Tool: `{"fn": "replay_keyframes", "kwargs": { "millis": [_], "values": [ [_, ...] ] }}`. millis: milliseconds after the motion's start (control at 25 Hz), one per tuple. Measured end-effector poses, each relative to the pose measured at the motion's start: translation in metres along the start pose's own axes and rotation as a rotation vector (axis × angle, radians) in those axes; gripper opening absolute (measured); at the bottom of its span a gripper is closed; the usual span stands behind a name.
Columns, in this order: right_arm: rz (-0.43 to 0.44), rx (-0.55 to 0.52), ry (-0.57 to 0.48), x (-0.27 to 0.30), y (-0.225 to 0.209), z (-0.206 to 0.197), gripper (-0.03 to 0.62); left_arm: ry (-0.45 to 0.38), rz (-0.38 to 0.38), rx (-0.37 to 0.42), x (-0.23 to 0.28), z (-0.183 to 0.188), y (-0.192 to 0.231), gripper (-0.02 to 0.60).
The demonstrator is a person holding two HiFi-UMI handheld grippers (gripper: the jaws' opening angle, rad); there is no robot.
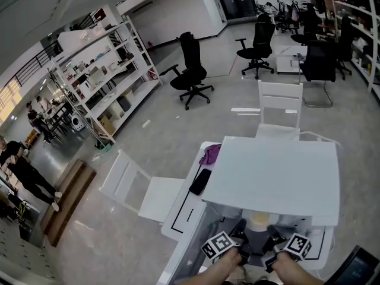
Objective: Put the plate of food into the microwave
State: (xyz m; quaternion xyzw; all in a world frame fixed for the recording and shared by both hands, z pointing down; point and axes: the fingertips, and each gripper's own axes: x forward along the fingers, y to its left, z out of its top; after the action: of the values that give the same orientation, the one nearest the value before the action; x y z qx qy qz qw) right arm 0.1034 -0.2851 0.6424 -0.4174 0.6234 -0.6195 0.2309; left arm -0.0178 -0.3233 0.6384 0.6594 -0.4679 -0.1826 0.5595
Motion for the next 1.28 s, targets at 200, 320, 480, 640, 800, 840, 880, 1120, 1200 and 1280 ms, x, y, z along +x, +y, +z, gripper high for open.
{"fn": "replay_keyframes", "kwargs": {
  "millis": [200, 320, 480, 640, 800, 840, 880, 1120, 1200, 1280],
  "values": [
    [0.012, 0.023, -0.050, 0.006, 0.003, 0.008, 0.014, 0.010, 0.011, 0.022, 0.004, 0.001, 0.000, 0.017],
    [0.012, 0.035, -0.076, 0.010, 0.003, 0.011, 0.014, 0.012, 0.017, 0.037, 0.005, 0.002, 0.000, 0.017],
    [0.000, 0.034, -0.090, 0.015, 0.002, 0.012, 0.014, 0.019, 0.026, 0.061, 0.009, 0.007, -0.001, 0.017],
    [-0.001, 0.008, -0.087, 0.021, 0.004, 0.015, 0.014, 0.011, 0.038, 0.090, 0.017, 0.013, -0.003, 0.017],
    [-0.003, -0.016, -0.076, 0.025, 0.008, 0.014, 0.014, 0.004, 0.053, 0.107, 0.021, 0.019, -0.005, 0.017],
    [-0.006, -0.022, -0.076, 0.026, 0.008, 0.014, 0.014, 0.007, 0.055, 0.113, 0.022, 0.020, -0.005, 0.017],
    [-0.010, -0.030, -0.077, 0.027, 0.009, 0.014, 0.014, 0.010, 0.056, 0.121, 0.023, 0.020, -0.005, 0.017],
    [-0.033, -0.054, -0.088, 0.031, 0.008, 0.020, 0.014, 0.039, 0.062, 0.202, 0.030, 0.022, -0.008, 0.018],
    [-0.043, -0.042, -0.097, 0.033, 0.009, 0.021, 0.014, 0.051, 0.059, 0.232, 0.032, 0.024, -0.010, 0.021],
    [-0.046, -0.023, -0.112, 0.034, 0.010, 0.023, 0.014, 0.058, 0.058, 0.251, 0.033, 0.025, -0.011, 0.024]
  ]
}}
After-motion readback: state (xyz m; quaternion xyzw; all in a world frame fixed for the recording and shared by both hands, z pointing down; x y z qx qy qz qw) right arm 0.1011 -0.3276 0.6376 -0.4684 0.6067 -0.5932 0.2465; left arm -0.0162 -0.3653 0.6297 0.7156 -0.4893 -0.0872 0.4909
